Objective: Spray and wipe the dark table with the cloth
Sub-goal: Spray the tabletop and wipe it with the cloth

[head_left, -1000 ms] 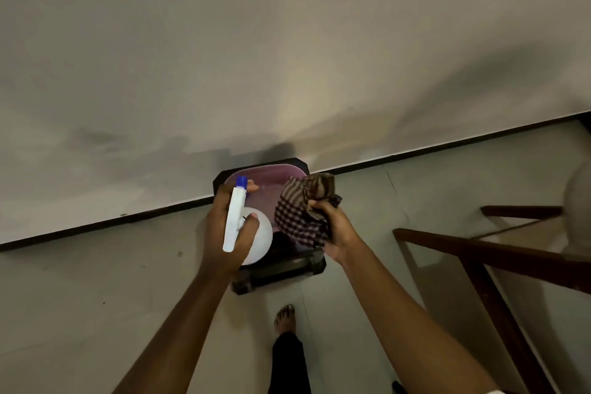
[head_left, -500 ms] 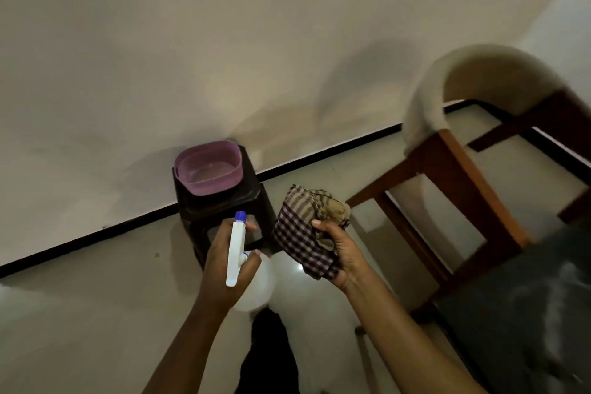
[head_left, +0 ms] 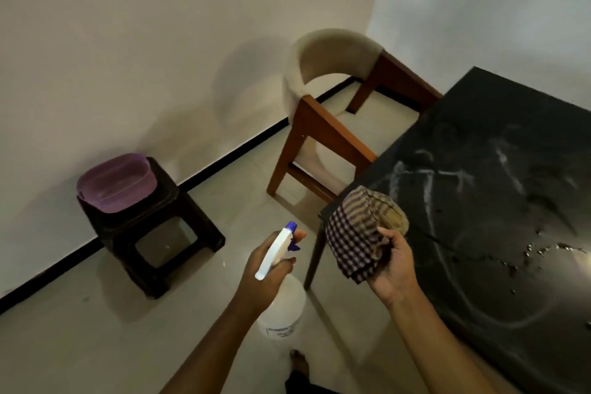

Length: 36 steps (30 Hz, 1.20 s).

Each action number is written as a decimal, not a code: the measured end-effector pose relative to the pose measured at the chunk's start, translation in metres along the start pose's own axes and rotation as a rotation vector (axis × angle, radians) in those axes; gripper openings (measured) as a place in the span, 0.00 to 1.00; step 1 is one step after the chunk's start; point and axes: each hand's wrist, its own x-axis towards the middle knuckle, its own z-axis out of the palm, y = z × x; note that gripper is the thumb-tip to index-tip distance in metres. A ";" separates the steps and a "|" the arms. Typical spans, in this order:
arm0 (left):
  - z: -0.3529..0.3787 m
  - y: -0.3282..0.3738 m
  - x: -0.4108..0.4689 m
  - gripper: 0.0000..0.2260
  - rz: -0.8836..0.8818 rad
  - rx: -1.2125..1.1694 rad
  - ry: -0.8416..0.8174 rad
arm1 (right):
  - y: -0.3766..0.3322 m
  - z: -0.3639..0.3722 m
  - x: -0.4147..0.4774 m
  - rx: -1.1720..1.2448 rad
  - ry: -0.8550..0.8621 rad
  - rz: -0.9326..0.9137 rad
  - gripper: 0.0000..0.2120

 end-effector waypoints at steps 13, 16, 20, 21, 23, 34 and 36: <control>0.098 0.010 -0.018 0.15 -0.133 0.012 -0.105 | -0.112 -0.109 -0.047 0.010 0.024 -0.247 0.15; 0.122 0.018 -0.006 0.13 -0.160 0.057 -0.032 | -0.137 -0.114 -0.028 -0.080 0.046 -0.172 0.28; 0.147 0.015 0.014 0.09 -0.194 0.072 0.091 | -0.162 -0.112 0.000 -0.143 0.041 -0.111 0.33; 0.151 0.012 0.019 0.09 -0.196 0.076 0.121 | -0.167 -0.112 0.008 -0.138 0.041 -0.098 0.35; 0.159 0.008 0.028 0.08 -0.213 0.086 0.173 | -0.176 -0.112 0.024 -0.128 0.026 -0.080 0.29; 0.176 -0.011 0.030 0.10 -0.286 0.007 0.448 | -0.175 -0.092 0.089 -0.825 0.087 -0.358 0.17; 0.175 -0.012 0.027 0.12 -0.269 -0.001 0.447 | -0.154 -0.091 0.098 -1.154 -0.057 -0.523 0.14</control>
